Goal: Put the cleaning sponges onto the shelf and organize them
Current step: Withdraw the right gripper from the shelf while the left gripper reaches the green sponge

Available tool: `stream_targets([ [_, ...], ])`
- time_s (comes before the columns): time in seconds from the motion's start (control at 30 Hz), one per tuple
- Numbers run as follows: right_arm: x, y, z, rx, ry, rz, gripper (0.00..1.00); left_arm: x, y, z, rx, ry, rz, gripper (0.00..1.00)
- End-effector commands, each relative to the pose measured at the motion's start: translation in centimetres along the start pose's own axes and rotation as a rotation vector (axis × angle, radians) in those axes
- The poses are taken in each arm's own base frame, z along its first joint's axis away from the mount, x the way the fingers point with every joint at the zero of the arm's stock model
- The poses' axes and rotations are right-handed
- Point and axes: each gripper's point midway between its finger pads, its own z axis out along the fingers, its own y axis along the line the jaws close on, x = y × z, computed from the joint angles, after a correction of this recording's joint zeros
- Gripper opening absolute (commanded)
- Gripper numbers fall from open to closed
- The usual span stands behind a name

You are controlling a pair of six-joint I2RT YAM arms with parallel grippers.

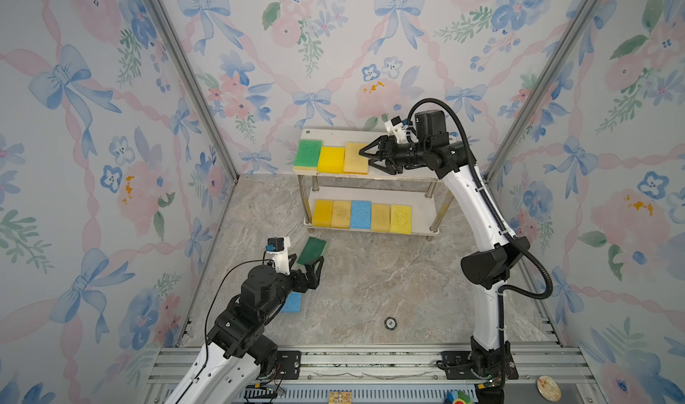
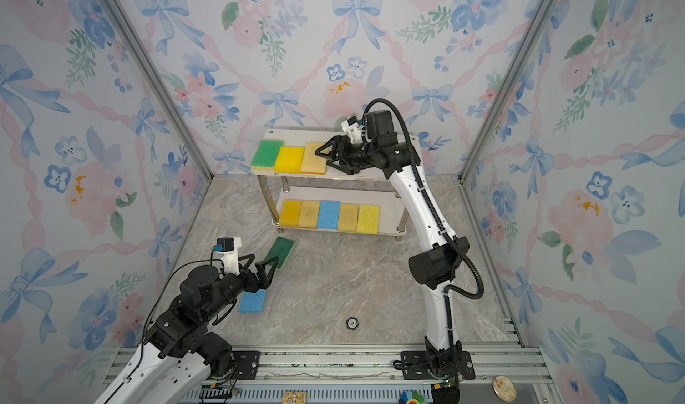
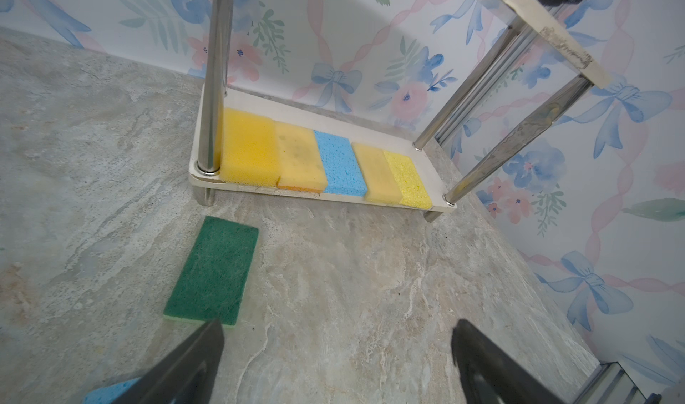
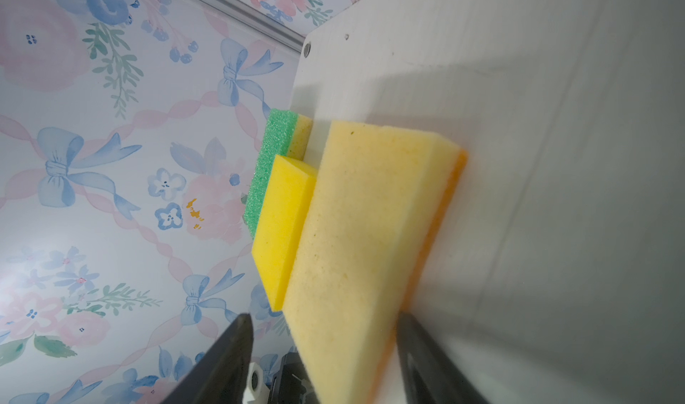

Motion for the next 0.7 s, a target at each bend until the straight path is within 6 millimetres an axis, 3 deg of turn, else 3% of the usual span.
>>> stream_targets([
  [0.0, 1.3, 0.2, -1.9, 0.071, 0.005, -0.025, 0.65, 0.4, 0.1, 0.2, -0.002, 0.005, 0.017, 0.98],
  [0.17, 4.2, 1.9, -4.8, 0.127, 0.003, -0.132, 0.66, 0.7, 0.7, 0.7, -0.045, 0.038, 0.02, 0.98],
  [0.33, 9.7, 2.7, -7.8, 0.151, -0.007, -0.234, 0.68, 3.1, 2.9, 3.3, -0.172, 0.221, 0.017, 0.98],
  [0.53, 16.3, -0.3, -10.4, 0.11, -0.035, -0.19, 0.7, 6.3, 5.2, 7.6, -0.278, 0.458, 0.047, 0.97],
  [0.67, 19.9, -2.4, -11.9, 0.117, -0.029, -0.185, 0.71, 6.9, 7.2, 10.3, -0.326, 0.576, 0.097, 0.89],
])
